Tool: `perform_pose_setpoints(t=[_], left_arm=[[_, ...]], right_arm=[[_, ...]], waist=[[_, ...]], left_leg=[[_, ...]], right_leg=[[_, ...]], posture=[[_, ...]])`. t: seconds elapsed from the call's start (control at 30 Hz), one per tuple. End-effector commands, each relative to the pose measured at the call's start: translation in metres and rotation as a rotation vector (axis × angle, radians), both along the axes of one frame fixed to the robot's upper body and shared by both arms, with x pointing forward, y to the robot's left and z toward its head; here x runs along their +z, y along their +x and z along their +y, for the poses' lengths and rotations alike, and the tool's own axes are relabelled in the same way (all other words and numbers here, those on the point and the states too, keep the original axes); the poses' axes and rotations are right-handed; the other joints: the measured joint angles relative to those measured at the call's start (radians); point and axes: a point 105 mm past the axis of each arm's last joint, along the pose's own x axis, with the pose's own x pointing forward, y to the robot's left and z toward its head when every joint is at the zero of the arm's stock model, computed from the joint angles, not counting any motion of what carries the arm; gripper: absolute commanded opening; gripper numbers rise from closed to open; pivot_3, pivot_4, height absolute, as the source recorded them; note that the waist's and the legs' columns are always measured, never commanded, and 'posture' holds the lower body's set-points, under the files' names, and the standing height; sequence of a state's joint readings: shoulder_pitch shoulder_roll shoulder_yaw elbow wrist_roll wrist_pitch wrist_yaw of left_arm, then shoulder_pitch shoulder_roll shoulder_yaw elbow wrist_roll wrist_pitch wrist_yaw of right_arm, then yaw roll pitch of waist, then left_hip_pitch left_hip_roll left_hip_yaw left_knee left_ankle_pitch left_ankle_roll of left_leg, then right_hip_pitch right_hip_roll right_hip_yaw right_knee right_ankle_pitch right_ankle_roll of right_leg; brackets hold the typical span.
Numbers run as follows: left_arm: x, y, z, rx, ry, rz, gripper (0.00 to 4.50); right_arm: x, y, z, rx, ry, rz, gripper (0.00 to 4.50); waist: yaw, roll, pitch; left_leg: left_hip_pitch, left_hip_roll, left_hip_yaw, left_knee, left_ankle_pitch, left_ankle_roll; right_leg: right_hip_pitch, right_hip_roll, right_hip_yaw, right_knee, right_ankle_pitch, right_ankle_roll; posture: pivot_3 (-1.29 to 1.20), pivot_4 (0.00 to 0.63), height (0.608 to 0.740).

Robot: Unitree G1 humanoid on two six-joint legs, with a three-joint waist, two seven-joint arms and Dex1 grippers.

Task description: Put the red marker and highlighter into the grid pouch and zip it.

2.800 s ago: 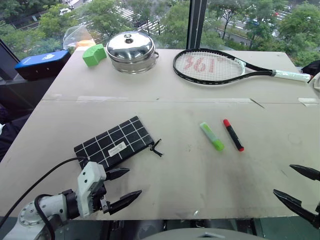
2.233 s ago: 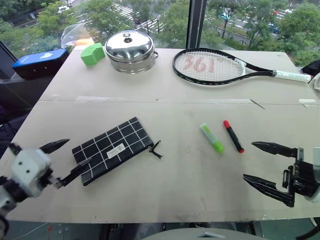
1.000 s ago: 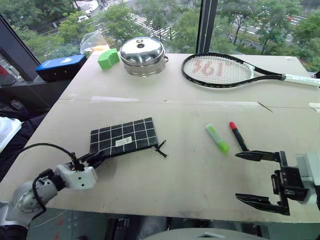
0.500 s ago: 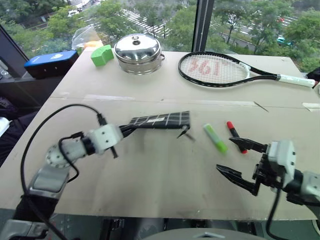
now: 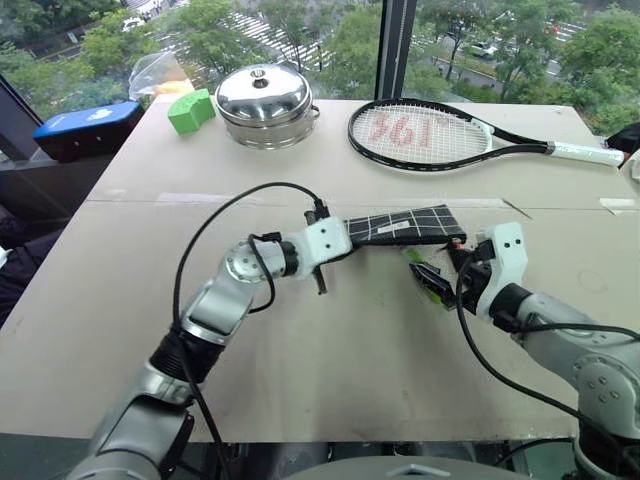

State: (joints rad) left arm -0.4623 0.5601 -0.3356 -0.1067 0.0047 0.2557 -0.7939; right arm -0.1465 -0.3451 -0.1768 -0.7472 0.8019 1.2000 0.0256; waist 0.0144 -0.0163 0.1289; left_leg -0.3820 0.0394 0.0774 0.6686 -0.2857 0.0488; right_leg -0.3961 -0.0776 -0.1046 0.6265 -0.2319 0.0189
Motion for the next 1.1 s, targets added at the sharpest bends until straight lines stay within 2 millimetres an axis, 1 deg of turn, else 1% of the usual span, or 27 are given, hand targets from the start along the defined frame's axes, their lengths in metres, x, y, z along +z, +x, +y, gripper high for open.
perform_pose_setpoints(t=[0.03,0.13,0.3,0.37,0.43,0.5,0.67,0.9,1.1], left_arm=[[0.003,-0.005,-0.006,-0.002,-0.014,-0.029,0.05],[0.002,-0.014,-0.015,-0.01,-0.018,-0.032,0.05],[0.017,-0.009,-0.01,-0.005,-0.024,-0.035,0.05],[0.021,-0.009,-0.011,-0.005,-0.028,-0.036,0.0],[0.023,-0.01,-0.012,-0.006,-0.03,-0.034,0.0],[0.024,-0.012,-0.012,-0.006,-0.03,-0.03,0.0],[0.028,-0.013,-0.013,-0.003,-0.035,-0.026,0.0],[0.03,-0.014,-0.014,-0.005,-0.032,-0.019,0.0],[0.033,-0.012,-0.016,-0.005,-0.031,-0.012,0.0]], right_arm=[[0.008,0.003,-0.009,-0.058,-0.004,-0.014,4.5],[0.012,0.007,-0.013,-0.086,0.016,-0.018,4.5],[0.01,0.013,-0.015,-0.12,0.03,-0.002,4.5],[0.009,0.015,-0.015,-0.123,0.038,0.006,3.96],[0.008,0.015,-0.015,-0.122,0.041,0.01,3.22],[0.008,0.015,-0.016,-0.123,0.041,0.009,2.21],[0.008,0.015,-0.018,-0.119,0.042,0.011,0.04],[0.011,0.013,-0.018,-0.091,0.013,-0.001,0.04],[0.011,0.007,0.003,0.057,-0.022,0.023,0.04]], waist=[[0.0,0.0,0.0],[0.0,0.0,0.0],[0.0,0.0,0.0],[0.0,0.001,0.0],[0.0,0.002,0.001],[0.0,0.002,0.001],[0.0,0.002,0.001],[0.0,0.002,0.001],[-0.001,0.002,0.001]], left_leg=[[0.0,0.0,0.0,0.0,0.0,0.0],[0.0,0.0,0.0,0.0,0.0,0.001],[0.0,0.0,-0.001,0.0,-0.002,0.004],[0.0,0.0,-0.001,0.0,-0.002,0.004],[0.0,0.0,-0.001,0.0,-0.002,0.004],[0.0,0.0,-0.001,0.0,-0.002,0.004],[0.0,0.0,-0.001,0.0,-0.002,0.004],[0.0,0.0,-0.001,0.0,-0.002,0.004],[0.0,0.0,0.0,0.0,-0.002,0.004]], right_leg=[[0.0,0.0,0.0,0.0,0.0,0.0],[0.0,0.0,0.0,0.0,0.0,0.0],[0.0,0.0,0.0,0.0,0.0,0.0],[0.0,0.0,0.0,0.001,0.0,0.0],[0.0,0.0,0.0,0.001,0.0,0.0],[0.0,0.0,0.0,0.0,0.0,0.0],[0.0,0.0,0.0,0.0,0.0,0.0],[0.0,0.0,0.0,0.0,0.0,0.0],[0.0,0.0,0.0,0.0,0.0,0.0]], posture=[[0.0,0.15,0.74],[0.0,0.15,0.74],[0.0,0.15,0.74],[0.0,0.15,0.74],[0.0,0.15,0.74],[0.0,0.15,0.74],[0.0,0.15,0.74],[0.0,0.15,0.74],[0.0,0.15,0.74]])
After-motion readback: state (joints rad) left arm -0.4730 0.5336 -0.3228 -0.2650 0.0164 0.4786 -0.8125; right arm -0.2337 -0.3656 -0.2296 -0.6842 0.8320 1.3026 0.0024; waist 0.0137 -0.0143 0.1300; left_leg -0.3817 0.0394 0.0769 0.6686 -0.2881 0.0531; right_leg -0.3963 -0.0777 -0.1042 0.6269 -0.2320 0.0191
